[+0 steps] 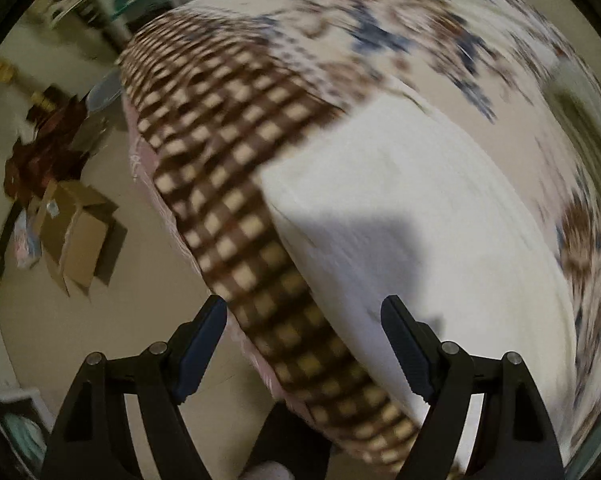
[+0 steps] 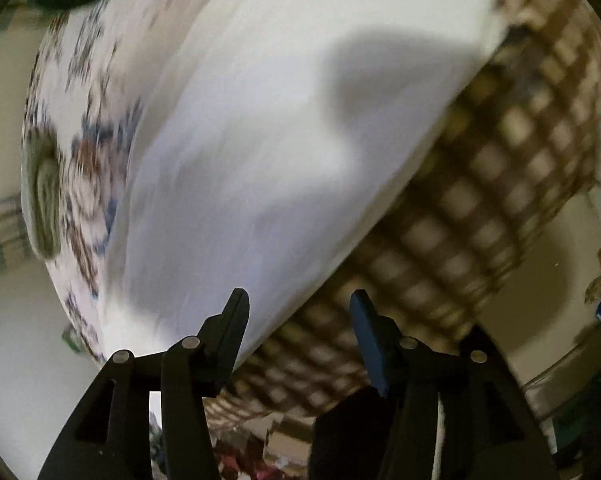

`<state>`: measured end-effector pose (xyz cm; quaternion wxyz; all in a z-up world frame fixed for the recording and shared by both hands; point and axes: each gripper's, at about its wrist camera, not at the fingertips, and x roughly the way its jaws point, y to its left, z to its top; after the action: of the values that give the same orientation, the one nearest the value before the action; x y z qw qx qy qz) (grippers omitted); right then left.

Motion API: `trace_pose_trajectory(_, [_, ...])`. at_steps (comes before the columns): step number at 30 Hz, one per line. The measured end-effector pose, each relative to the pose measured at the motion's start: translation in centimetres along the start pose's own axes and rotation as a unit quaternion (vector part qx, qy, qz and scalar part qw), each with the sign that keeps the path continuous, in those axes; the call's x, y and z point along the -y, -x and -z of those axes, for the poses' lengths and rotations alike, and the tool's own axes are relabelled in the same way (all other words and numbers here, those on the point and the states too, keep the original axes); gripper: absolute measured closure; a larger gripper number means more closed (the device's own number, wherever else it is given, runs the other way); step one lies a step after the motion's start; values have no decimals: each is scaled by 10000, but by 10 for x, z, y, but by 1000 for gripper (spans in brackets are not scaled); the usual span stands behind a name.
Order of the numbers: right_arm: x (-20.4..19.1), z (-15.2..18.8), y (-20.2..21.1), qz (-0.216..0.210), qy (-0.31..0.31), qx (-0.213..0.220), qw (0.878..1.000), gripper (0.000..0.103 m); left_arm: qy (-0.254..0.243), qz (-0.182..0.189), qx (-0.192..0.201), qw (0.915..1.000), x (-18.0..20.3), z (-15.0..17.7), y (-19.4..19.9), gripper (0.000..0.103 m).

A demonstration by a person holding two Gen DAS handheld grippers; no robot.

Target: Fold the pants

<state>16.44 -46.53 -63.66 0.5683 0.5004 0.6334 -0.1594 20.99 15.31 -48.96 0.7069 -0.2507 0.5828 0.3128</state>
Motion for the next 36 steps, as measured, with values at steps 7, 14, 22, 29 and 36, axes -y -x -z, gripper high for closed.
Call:
trace_pose_trajectory(7, [-41,41,-48,164,188,-87,9997,48,1027,951,-440,9892,-23,-23,-38,79])
trace_pose_trajectory(14, [-63,44,-58,477,370,60,9982,49,957,1241,319,9871,-19,-29,-5,94])
trace_pose_trajectory(22, [-76,48,-66,471,506,-148,9975,49,1292,1325,318,9822,-29,-56,-13,95])
trace_pose_trajectory(29, [-66,53,-63,255,527,-338,9977,49,602,806,280,9945,-12,-52,-28,90])
trace_pose_trajectory(36, [-10,31,-14,-291,65,135,9995,34,-923,356,955,9905,43,-10,48,50])
